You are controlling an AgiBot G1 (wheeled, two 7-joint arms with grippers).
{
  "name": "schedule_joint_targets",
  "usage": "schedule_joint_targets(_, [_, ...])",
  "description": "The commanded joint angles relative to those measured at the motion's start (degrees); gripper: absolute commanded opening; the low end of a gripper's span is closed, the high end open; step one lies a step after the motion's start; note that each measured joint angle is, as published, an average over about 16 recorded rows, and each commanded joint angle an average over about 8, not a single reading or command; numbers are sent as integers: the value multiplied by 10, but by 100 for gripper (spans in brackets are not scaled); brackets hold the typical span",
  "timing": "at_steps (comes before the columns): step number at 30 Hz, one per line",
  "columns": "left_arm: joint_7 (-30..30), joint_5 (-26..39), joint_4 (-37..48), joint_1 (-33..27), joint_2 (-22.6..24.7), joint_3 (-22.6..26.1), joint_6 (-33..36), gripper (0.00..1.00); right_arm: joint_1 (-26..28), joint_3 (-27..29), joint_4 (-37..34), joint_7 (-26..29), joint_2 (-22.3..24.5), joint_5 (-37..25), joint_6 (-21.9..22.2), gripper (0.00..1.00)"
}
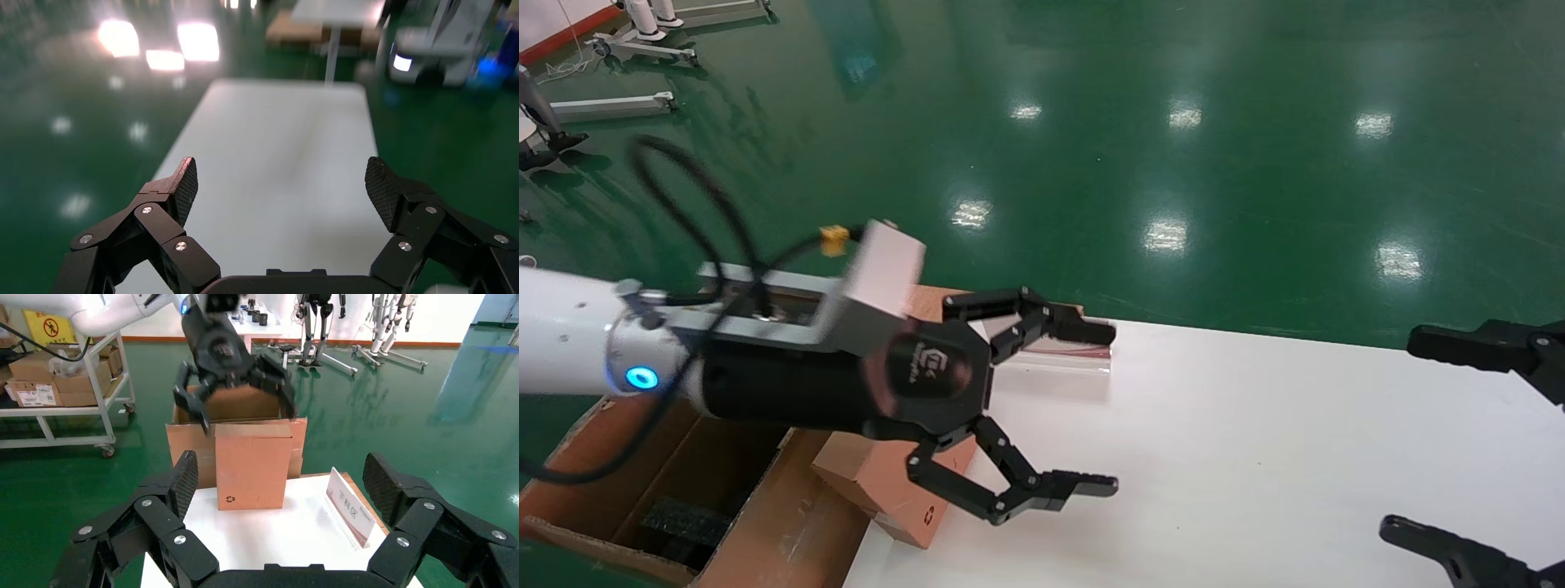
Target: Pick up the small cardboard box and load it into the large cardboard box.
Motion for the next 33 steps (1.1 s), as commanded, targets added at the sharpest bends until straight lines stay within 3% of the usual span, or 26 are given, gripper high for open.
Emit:
schedule_joint_targets(1, [-13,34,-8,-17,-6,12,-1,100,0,0,0,0,0,0,0,100])
schedule_joint_targets(8, [-120,190,-10,-134,12,93,32,100,0,0,0,0,0,0,0,100])
schedule_joint_targets(19, [-319,397,-16,-268,50,239,40,100,0,-1,0,0,0,1,0,100])
schedule_joint_targets(26, [-380,429,-19,-321,63,300,41,100,0,-1,0,-1,0,1,0,100])
schedule_joint_targets(33, [-430,388,-17,-364,54,363,48,100,0,-1,0,-1,1,1,1,100])
